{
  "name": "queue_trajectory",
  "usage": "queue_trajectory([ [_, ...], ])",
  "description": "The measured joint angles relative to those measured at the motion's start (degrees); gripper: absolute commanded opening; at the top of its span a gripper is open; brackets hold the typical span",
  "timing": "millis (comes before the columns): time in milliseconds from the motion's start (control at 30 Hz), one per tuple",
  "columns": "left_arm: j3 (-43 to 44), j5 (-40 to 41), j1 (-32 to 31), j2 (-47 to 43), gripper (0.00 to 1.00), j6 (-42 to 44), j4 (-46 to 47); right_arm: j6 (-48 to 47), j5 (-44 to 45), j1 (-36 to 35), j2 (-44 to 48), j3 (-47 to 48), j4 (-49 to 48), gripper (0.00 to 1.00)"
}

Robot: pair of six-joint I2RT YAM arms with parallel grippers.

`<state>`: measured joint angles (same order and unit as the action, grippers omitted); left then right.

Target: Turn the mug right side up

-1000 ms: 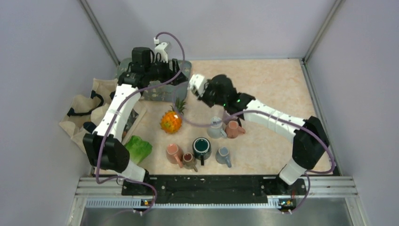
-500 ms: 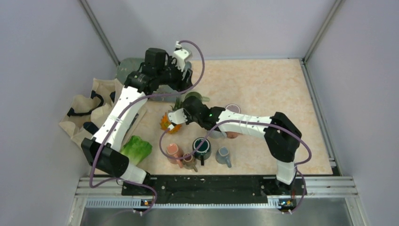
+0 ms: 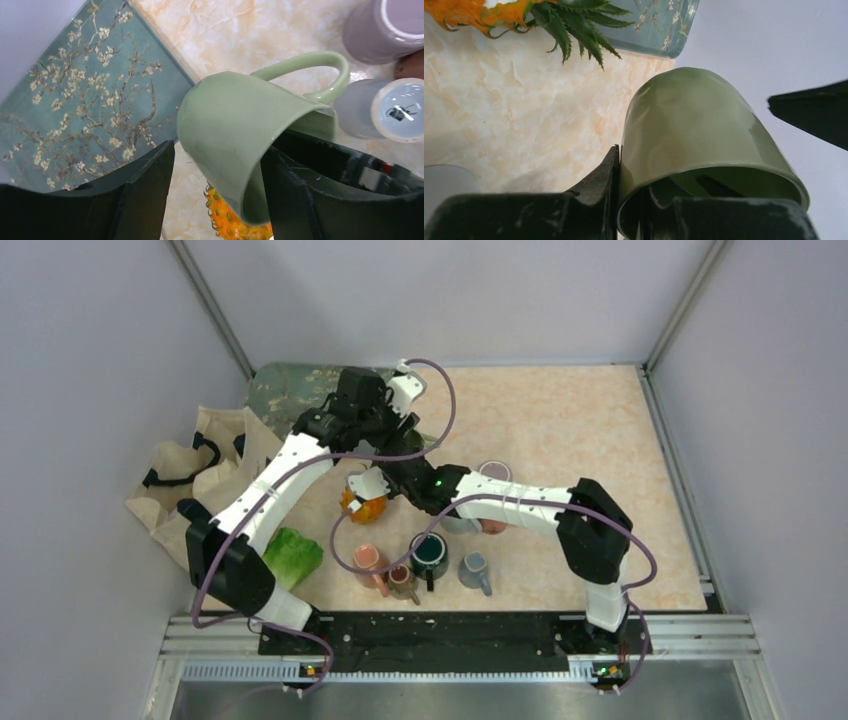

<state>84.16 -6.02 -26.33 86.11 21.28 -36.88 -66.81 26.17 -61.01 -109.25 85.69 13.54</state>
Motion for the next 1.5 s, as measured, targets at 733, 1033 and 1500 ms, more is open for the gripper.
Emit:
queue_trajectory([
  [733, -13.0, 13.3, -2.6, 2.7, 0.0, 4.0, 17.1, 0.3, -0.2, 0.0, -2.9, -1.2, -2.8, 0.34],
  [1033, -13.1, 9.0, 1.5, 4.3, 0.0, -3.1, 19.8, -1.2, 3.8, -0.2, -3.1, -4.0, -10.0, 0.54],
  [1500, -8.0, 6.7, 9.5, 13.1, 0.0, -9.5, 17.5, 0.7, 7.2, 0.1, 1.7, -8.6, -18.0, 0.62],
])
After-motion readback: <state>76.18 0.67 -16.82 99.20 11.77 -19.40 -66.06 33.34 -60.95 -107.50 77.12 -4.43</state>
